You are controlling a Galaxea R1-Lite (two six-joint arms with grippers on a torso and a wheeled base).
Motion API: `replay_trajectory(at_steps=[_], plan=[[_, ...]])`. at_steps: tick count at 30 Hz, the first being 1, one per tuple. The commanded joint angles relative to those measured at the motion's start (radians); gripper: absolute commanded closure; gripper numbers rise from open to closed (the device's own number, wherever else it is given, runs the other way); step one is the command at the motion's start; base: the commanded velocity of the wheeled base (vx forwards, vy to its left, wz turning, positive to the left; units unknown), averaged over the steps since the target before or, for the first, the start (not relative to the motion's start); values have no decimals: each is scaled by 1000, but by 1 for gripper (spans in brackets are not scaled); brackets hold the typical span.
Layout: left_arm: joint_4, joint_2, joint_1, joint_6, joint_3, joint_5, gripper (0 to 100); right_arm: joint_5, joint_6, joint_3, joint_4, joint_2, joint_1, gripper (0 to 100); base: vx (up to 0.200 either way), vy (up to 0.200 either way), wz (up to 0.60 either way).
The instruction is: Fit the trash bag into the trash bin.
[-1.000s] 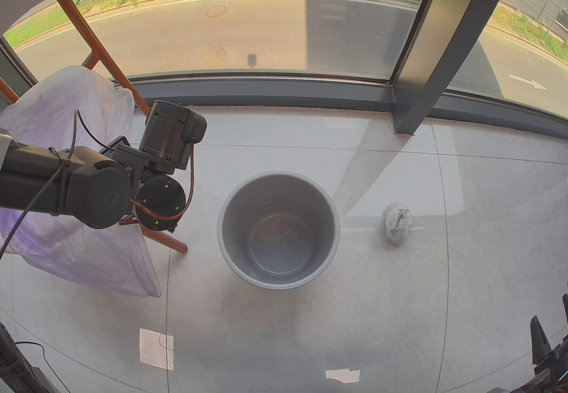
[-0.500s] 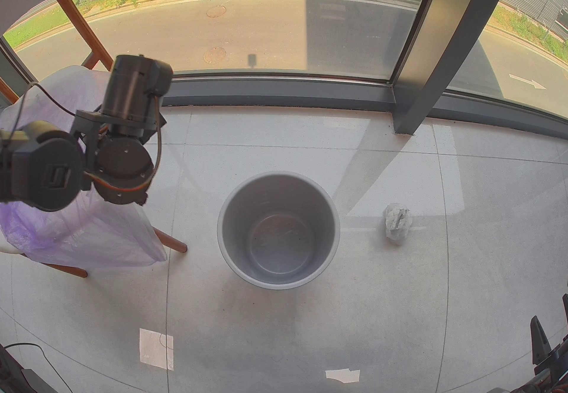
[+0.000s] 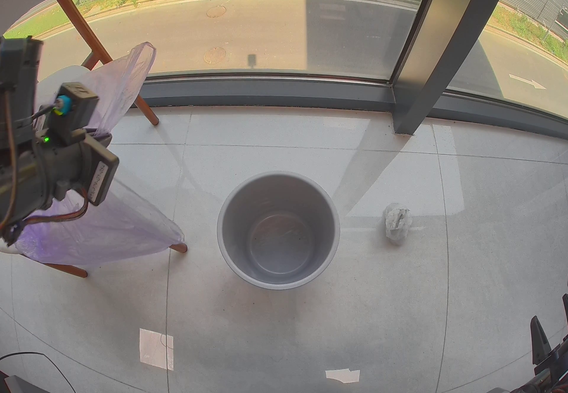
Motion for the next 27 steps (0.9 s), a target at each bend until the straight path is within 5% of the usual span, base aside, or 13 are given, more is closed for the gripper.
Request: replay_trajectory(at_steps=[1, 10, 15, 20, 27], plan=[[75, -202, 7, -191, 103, -144, 100, 1, 0, 15, 0, -16, 0, 0, 0, 0, 0], [166, -366, 6, -432, 143, -411, 100, 1, 0, 15, 0, -16, 0, 0, 0, 0, 0], [-23, -374, 6, -567, 184, -554, 100, 1, 0, 15, 0, -16, 0, 0, 0, 0, 0], [-271, -365, 4, -693, 260, -590, 100, 1, 1, 16, 0, -16, 0, 0, 0, 0, 0], [-302, -374, -60, -866, 267, -721, 100, 1, 3, 16, 0, -16, 0, 0, 0, 0, 0]])
